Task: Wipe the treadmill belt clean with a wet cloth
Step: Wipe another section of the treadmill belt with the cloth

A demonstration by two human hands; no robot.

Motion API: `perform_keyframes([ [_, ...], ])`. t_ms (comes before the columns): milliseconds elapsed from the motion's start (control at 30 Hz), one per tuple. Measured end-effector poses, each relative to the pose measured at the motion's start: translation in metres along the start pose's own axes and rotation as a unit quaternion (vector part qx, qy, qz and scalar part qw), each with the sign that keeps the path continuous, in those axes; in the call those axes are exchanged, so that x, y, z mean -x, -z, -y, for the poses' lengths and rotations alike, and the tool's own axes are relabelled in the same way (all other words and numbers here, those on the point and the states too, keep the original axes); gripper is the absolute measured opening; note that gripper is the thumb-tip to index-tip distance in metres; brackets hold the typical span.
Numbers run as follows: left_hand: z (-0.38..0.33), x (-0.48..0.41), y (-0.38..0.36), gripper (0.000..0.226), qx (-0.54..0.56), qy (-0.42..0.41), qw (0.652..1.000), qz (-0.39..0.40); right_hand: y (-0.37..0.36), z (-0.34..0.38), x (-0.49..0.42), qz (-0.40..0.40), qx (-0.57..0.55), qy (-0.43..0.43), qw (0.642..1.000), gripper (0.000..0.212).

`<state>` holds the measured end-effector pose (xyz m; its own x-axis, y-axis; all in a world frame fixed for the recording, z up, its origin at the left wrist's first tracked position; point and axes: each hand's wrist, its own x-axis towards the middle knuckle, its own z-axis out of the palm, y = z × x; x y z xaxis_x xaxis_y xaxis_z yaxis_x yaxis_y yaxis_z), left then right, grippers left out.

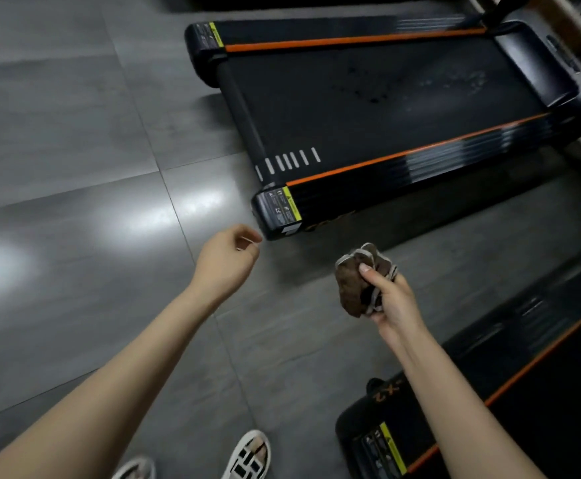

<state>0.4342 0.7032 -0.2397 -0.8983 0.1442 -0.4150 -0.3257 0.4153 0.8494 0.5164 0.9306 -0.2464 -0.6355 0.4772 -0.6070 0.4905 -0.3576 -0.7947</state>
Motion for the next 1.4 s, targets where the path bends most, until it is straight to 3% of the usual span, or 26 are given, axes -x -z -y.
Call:
perform_keyframes([
  [333,-0.12,-0.195,-0.049,0.012,-0.062,-0.046,0.996,-0.033,0.003,0.14,-0.187,-0.04,0.084,-0.019,0.995,0.025],
  [500,-0.136,-0.298,-0.084,0.021,-0.203,-0.054,0.978,0.008,0.007,0.207,-0.305,-0.034,0.058,-0.053,0.996,0.012],
  [567,-0.131,-0.335,-0.109,0.023,-0.249,-0.04,0.967,0.044,0.011,0.233,-0.358,-0.031,0.023,-0.096,0.995,0.023],
  [633,-0.124,-0.367,-0.137,0.023,-0.261,-0.026,0.963,0.057,0.016,0.255,-0.408,-0.016,0.006,-0.125,0.992,0.046],
  [700,-0.118,-0.396,-0.171,0.023,-0.255,-0.021,0.965,0.058,0.021,0.275,-0.455,-0.002,0.028,-0.12,0.992,0.069],
  [767,-0.115,-0.426,-0.209,0.024,-0.252,-0.018,0.966,0.054,0.03,0.291,-0.503,0.021,0.058,-0.11,0.992,0.078],
  [900,-0.111,-0.496,-0.288,0.024,-0.231,-0.017,0.972,-0.03,0.058,0.309,-0.621,0.021,0.143,-0.086,0.986,0.038],
  [1033,-0.109,-0.567,-0.376,0.03,-0.245,-0.038,0.965,-0.083,0.093,0.312,-0.74,-0.029,0.232,-0.007,0.972,0.038],
  [1133,-0.112,-0.61,-0.433,0.044,-0.328,-0.039,0.943,-0.034,0.123,0.306,-0.809,-0.064,0.352,0.078,0.93,0.038],
  [1233,-0.113,-0.655,-0.48,0.049,-0.398,-0.049,0.916,-0.025,0.151,0.299,-0.861,-0.064,0.535,0.167,0.825,0.039],
  [1333,-0.113,-0.688,-0.522,0.055,-0.436,-0.083,0.895,-0.041,0.172,0.281,-0.9,0.062,0.635,0.237,0.733,0.053],
  [1400,-0.105,-0.7,-0.544,0.059,-0.466,-0.091,0.878,-0.057,0.177,0.259,-0.913,0.096,0.665,0.266,0.691,0.064],
])
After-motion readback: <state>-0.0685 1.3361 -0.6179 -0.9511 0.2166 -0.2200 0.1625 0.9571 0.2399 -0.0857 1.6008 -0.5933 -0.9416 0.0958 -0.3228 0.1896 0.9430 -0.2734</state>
